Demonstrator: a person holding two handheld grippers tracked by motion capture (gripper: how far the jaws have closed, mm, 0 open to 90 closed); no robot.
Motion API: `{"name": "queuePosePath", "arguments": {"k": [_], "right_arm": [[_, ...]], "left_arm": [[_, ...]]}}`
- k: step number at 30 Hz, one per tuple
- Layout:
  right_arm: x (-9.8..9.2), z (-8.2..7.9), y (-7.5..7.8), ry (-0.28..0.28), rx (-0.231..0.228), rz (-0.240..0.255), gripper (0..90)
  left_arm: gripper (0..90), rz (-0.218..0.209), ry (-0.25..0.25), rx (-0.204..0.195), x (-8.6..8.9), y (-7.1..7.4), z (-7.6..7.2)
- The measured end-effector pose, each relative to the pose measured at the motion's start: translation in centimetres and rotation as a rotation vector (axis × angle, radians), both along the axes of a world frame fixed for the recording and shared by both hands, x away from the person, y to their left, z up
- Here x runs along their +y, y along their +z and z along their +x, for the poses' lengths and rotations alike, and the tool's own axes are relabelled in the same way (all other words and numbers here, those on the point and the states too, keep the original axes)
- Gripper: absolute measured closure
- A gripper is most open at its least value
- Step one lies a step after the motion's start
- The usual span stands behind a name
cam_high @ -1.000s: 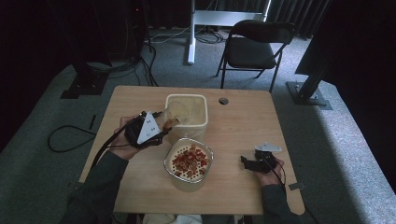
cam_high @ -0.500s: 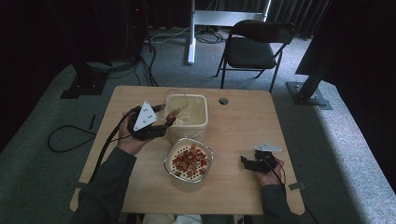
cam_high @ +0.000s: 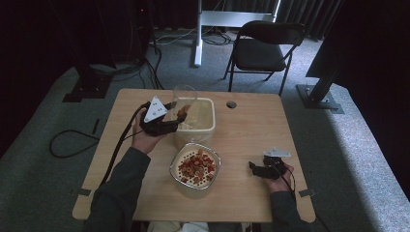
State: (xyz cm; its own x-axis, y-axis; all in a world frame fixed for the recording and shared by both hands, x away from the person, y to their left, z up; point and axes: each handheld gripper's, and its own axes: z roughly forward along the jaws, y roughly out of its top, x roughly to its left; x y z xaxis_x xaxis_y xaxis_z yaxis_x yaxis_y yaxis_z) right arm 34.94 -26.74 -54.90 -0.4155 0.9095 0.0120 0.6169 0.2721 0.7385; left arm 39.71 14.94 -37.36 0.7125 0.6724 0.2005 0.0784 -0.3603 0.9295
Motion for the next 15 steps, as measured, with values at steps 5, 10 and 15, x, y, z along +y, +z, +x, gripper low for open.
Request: {"name": "queuePosePath", "arguments": {"k": [5,10,15], "right_arm": [[0.0,0.0,0.0,0.001,0.000,-0.002,23.4],[0.0,0.0,0.0,0.002,0.000,-0.003,23.3],[0.0,0.0,0.0,0.002,-0.001,-0.002,23.4]], "left_arm": [[42.8,-0.036,0.022,0.039,0.0,-0.4,1.4],[42.6,-0.031,0.022,0.054,-0.6,-0.4,2.3],[42.4,-0.039,0.022,0.071,-1.0,-0.5,2.9]]}}
